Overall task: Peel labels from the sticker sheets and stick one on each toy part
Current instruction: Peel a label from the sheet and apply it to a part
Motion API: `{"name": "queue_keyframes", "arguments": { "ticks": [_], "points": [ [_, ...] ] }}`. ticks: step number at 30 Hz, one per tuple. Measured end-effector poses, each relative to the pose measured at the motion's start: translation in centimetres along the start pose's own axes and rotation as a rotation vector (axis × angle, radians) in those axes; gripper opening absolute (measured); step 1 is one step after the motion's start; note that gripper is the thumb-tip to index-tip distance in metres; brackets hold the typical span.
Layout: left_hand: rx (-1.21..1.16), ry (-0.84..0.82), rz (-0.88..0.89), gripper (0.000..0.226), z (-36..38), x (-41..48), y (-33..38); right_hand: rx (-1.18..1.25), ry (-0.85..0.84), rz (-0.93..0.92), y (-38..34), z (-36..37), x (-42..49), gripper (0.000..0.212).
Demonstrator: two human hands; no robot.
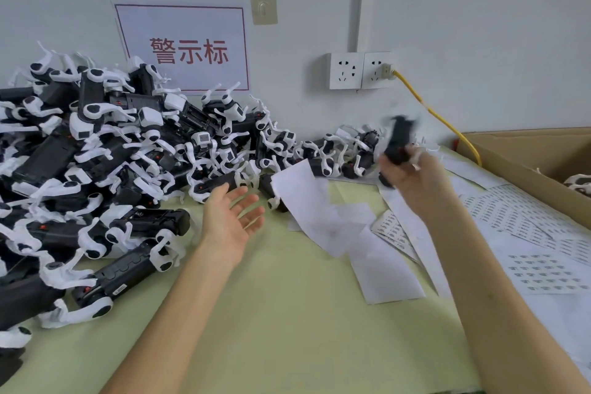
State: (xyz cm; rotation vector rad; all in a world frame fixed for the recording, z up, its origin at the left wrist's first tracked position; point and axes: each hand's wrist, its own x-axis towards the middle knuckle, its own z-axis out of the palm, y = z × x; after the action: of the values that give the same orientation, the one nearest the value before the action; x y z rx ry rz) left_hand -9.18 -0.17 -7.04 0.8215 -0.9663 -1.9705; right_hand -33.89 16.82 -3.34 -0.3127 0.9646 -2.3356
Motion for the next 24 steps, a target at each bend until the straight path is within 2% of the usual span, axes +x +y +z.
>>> {"name": "queue_keyframes", "arguments": {
  "ticks": [3, 4, 5, 8, 11, 15, 18, 22, 24],
  "points": [
    [0.015, -0.003, 0.026, 0.036, 0.1, 0.2, -0.1, 0.599, -0.025, -0.294, -4.5, -3.8, 0.3, 0.062],
    [0.02, -0.006, 0.034, 0.036, 0.1, 0.3, -0.2, 0.704, -0.007, -0.336, -5.5, -4.9, 0.2, 0.071],
    [0.026, -0.006, 0.039, 0.037, 0.0, 0.4, -0.2, 0.694, 0.059, -0.345, -6.0, -5.7, 0.1, 0.072],
    [0.057, 0.006, 0.031, 0.035, 0.1, 0.3, -0.4, 0.391, 0.251, -0.274, -4.5, -5.6, -0.1, 0.053],
    [0.089, 0.031, 0.013, 0.031, 0.0, 0.2, -0.5, 0.049, 0.222, -0.183, -1.7, -1.9, 0.0, 0.034],
    [0.134, 0.073, -0.002, 0.022, -0.2, 0.2, -0.5, -0.541, -0.116, -0.21, 3.1, 2.6, -1.4, 0.029],
    [0.162, 0.073, -0.014, 0.021, -0.2, 0.3, -0.6, -0.88, -0.381, -0.229, 6.4, 5.4, -3.3, 0.024],
    [0.192, 0.015, -0.028, 0.019, 0.0, 1.0, -1.2, -1.122, -0.644, -0.347, 9.5, 10.1, -5.2, 0.026],
    [0.153, -0.009, -0.001, 0.016, 0.2, 1.4, -1.9, -1.164, -0.797, -0.319, 11.1, 12.8, -6.2, 0.035]
  ]
}}
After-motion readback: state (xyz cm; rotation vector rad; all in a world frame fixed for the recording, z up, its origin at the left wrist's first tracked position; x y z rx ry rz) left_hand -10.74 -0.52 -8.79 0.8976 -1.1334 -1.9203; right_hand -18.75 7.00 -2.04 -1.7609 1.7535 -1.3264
